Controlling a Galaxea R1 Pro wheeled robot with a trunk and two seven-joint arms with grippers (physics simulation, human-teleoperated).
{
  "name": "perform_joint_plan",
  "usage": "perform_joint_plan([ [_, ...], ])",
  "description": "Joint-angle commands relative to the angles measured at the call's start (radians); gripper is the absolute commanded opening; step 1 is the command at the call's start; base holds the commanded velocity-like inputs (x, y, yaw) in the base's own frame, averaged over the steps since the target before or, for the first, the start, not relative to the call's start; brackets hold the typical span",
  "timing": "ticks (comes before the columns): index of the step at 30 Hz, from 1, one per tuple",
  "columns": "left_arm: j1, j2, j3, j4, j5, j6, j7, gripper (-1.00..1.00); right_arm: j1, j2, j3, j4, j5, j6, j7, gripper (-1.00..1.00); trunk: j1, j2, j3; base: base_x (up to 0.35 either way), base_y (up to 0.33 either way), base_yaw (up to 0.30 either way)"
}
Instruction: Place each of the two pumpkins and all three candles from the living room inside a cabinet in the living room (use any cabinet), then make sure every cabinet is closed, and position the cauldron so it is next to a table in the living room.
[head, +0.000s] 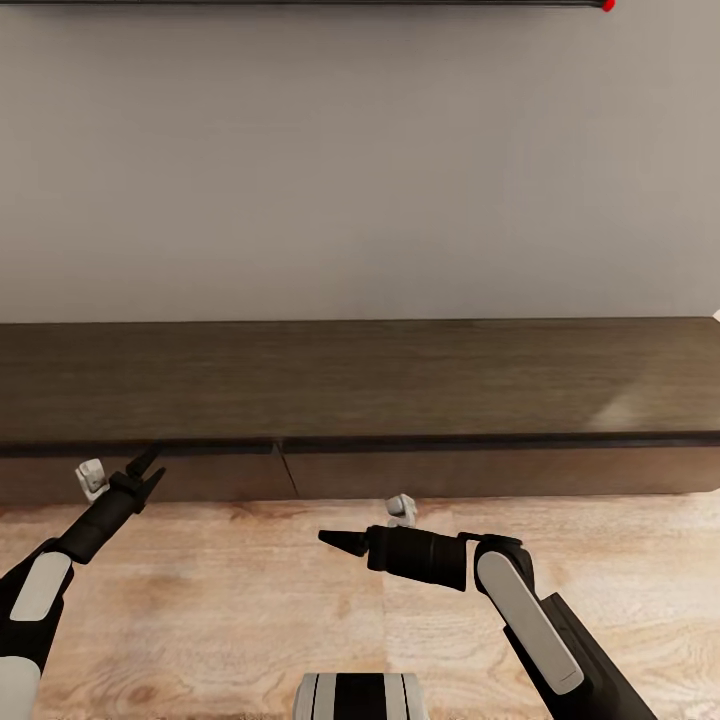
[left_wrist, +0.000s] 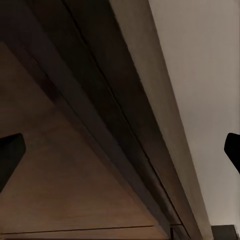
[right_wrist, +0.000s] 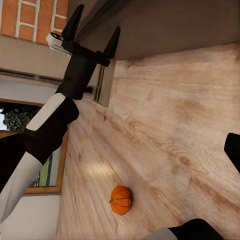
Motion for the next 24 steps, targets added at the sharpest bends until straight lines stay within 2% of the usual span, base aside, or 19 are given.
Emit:
perform_joint_plan([
  [1,-0.001,0.000,0.001,0.000,0.006,0.008,-0.002,1.00,-0.001,0.000,0.000,0.000,0.005,0.002,0.006,1.00,0.000,-0.001,-0.005,0.000,0.000,0.000],
  [8,-0.001,0.000,0.004,0.000,0.006,0.008,-0.003,1.00,-0.001,0.000,0.000,0.000,0.005,0.002,0.006,1.00,0.001,-0.001,-0.008,0.000,0.000,0.000],
  [11,-0.001,0.000,0.004,0.000,0.006,0.007,-0.005,1.00,-0.001,0.000,0.000,0.000,0.005,0.002,0.006,1.00,0.002,-0.001,-0.020,0.000,0.000,0.000],
  [24,0.000,0.001,0.006,0.002,0.007,0.006,-0.014,1.00,-0.001,0.002,0.002,0.000,0.005,0.001,0.007,1.00,0.002,-0.001,-0.020,0.000,0.000,0.000],
])
